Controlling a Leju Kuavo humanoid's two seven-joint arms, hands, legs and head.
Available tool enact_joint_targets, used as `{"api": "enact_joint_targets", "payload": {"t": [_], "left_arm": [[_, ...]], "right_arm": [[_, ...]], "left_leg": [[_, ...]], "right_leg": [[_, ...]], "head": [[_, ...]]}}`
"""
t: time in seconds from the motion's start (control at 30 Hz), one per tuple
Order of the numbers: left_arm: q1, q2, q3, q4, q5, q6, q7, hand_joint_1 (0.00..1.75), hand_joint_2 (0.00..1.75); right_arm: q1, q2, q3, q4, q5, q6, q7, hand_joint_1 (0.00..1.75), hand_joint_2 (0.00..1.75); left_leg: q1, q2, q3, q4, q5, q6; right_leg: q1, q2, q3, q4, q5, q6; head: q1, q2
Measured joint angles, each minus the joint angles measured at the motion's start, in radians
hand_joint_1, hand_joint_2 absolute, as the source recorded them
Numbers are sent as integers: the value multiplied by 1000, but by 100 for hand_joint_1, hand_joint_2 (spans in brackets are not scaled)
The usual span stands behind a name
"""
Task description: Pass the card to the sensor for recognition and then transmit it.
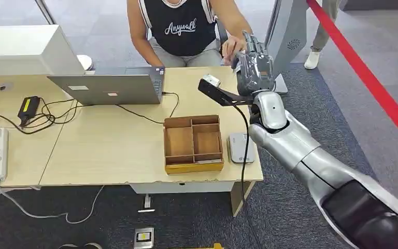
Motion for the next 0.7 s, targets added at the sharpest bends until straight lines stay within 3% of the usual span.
{"api": "enact_joint_targets", "payload": {"t": [0.43, 0.7], "left_arm": [[0, 0, -1, 0, 19, 5, -3, 0, 175], [3, 0, -1, 0, 45, 17, -5, 0, 175]], "right_arm": [[13, -9, 19, -10, -42, -2, -13, 175, 175], [148, -47, 10, -31, -152, -60, -39, 175, 175]], "left_leg": [[0, 0, 0, 0, 0, 0], [0, 0, 0, 0, -1, 0]], "right_leg": [[0, 0, 0, 0, 0, 0], [0, 0, 0, -1, 0, 0]], "head": [[0, 0], [0, 0]]}}
